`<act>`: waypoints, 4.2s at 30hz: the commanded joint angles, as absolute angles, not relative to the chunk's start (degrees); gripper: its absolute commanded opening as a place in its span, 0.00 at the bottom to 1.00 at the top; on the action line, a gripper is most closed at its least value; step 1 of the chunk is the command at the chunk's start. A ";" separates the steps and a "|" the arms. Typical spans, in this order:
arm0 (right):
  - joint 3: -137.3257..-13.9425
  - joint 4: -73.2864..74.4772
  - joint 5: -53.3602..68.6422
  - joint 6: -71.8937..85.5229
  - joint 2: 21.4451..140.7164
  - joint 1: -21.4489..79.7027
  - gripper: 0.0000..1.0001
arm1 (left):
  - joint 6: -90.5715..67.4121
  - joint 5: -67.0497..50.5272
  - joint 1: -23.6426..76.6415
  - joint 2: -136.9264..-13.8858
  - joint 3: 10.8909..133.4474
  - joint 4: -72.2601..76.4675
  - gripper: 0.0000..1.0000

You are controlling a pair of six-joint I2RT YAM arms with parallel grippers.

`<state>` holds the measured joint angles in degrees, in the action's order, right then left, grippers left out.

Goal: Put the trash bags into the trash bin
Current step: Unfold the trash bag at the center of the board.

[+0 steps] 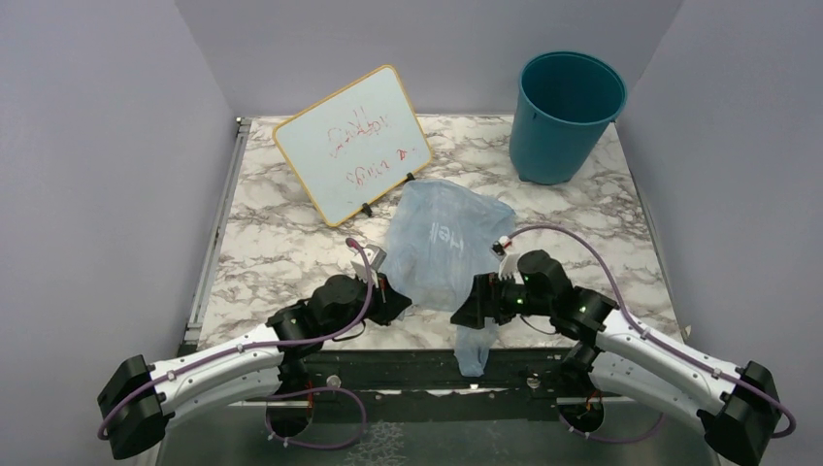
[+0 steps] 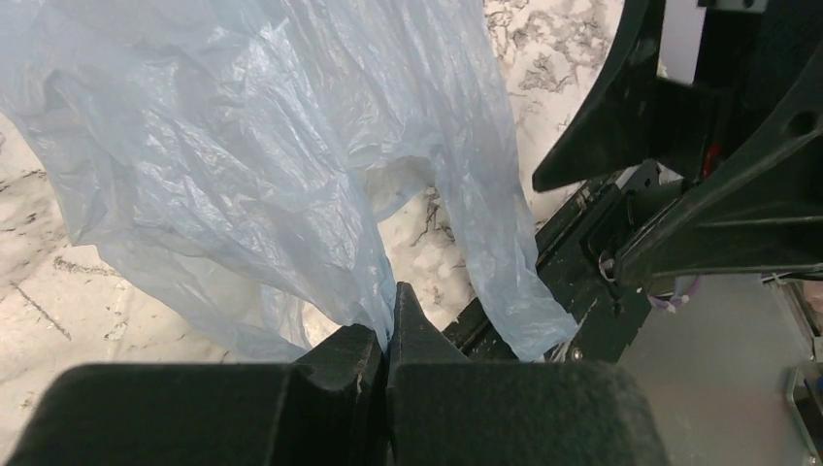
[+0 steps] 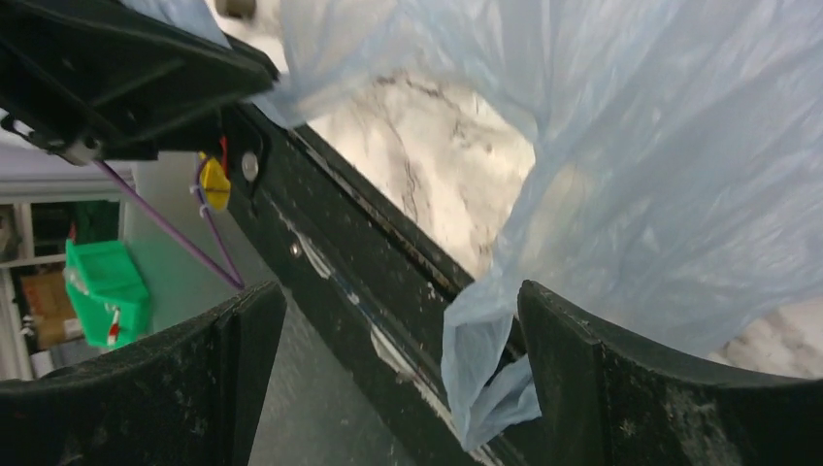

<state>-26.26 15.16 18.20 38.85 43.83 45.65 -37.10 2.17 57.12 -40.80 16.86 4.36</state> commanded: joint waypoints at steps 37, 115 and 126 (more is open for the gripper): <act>-16.16 3.67 30.83 37.47 55.68 56.94 0.72 | -42.51 0.91 57.21 -38.70 10.75 8.71 0.00; -17.70 -2.74 -24.11 39.05 49.28 73.62 0.01 | -43.62 2.16 57.13 -36.59 11.45 4.04 0.00; -42.91 18.47 -3.57 29.57 79.39 51.32 0.01 | -43.37 -2.01 57.21 -45.16 13.27 9.96 0.00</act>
